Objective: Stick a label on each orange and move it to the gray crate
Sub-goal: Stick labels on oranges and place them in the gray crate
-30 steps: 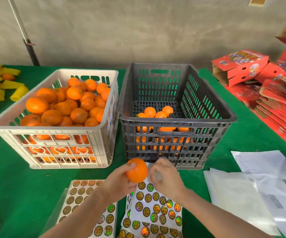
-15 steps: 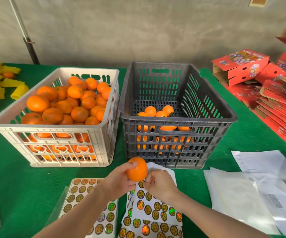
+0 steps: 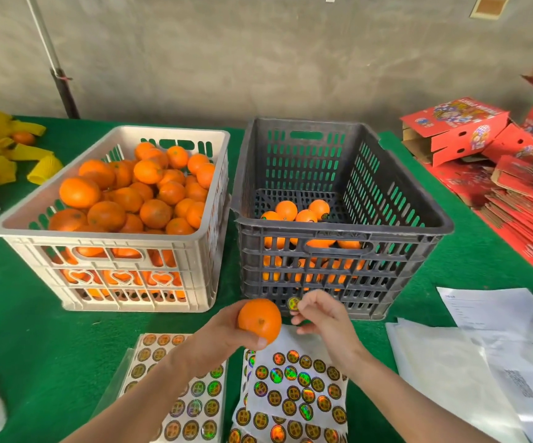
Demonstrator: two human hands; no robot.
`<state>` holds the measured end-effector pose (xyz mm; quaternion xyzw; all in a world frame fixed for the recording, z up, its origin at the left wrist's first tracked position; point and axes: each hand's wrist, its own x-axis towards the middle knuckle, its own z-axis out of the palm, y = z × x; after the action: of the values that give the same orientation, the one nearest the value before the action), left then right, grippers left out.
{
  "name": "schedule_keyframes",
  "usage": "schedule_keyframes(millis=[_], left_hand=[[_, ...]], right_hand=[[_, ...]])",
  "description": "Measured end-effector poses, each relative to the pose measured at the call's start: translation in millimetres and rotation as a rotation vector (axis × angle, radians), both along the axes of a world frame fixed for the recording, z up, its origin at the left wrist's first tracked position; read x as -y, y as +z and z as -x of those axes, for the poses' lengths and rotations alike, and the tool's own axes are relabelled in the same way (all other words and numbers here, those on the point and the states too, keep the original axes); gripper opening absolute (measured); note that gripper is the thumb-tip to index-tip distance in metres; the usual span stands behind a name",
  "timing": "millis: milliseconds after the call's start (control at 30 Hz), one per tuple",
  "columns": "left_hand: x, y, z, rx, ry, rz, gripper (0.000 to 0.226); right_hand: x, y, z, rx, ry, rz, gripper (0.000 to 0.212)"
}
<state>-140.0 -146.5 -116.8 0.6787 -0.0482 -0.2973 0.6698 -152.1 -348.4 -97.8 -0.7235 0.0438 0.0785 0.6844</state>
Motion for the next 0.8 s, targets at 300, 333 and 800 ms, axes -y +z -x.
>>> schedule_keyframes(millis=[300, 333, 800], left_hand=[[11, 17, 2, 0.261, 0.066, 0.206, 0.09], [11, 19, 1, 0.271, 0.046, 0.194, 0.095], [2, 51, -6, -0.175, 0.187, 0.505, 0.06]], right_hand=[[-21, 31, 7, 0.28, 0.154, 0.171, 0.061], [-23, 32, 7, 0.326, 0.138, 0.19, 0.062], [-21, 61, -5, 0.436, 0.3, 0.188, 0.021]])
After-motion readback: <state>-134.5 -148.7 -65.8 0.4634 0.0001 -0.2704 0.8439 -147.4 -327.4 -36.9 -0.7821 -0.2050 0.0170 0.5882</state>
